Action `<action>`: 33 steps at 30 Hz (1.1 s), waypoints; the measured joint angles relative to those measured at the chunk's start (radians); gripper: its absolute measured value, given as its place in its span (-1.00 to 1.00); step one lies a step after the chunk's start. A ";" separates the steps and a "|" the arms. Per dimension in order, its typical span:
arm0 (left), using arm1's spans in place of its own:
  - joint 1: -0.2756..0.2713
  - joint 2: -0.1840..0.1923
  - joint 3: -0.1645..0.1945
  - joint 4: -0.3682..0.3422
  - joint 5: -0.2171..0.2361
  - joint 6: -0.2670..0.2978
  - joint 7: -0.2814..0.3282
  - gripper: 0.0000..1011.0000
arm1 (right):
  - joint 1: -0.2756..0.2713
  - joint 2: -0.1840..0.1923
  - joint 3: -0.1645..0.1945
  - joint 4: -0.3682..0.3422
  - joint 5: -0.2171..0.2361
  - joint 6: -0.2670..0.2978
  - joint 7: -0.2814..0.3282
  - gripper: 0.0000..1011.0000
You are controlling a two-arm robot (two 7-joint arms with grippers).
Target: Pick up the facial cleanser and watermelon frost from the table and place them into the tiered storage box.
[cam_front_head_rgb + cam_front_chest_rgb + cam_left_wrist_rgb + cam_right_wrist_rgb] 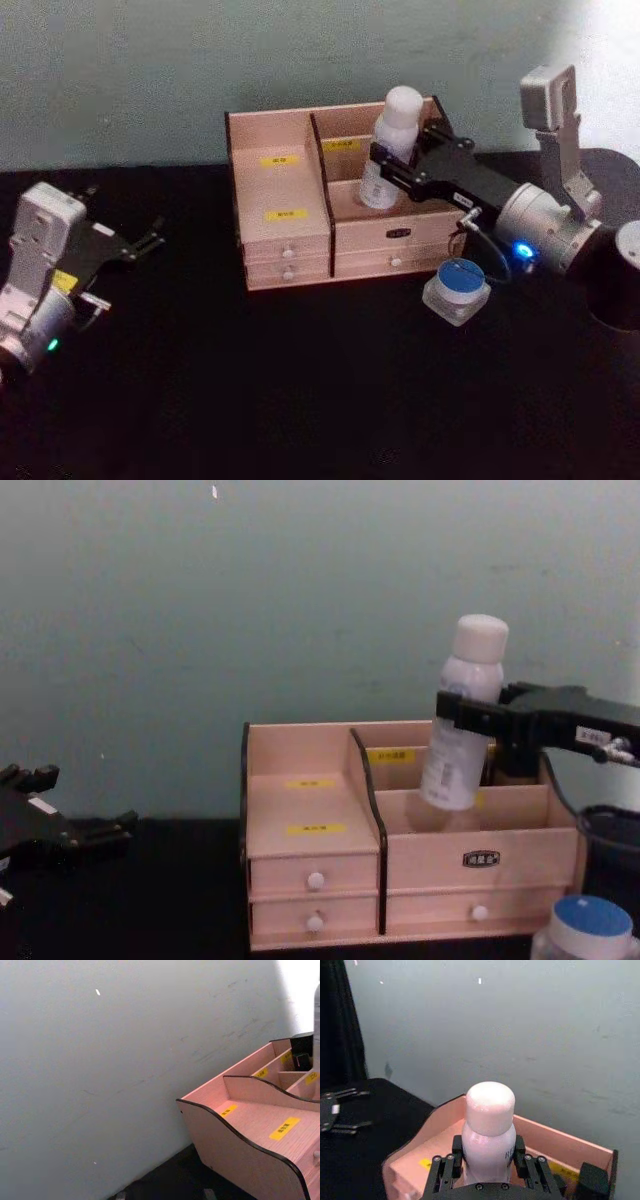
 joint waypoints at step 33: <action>0.000 0.000 0.000 0.000 0.000 0.000 0.000 0.98 | 0.174 -0.158 0.019 0.295 -0.103 -0.068 -0.015 0.17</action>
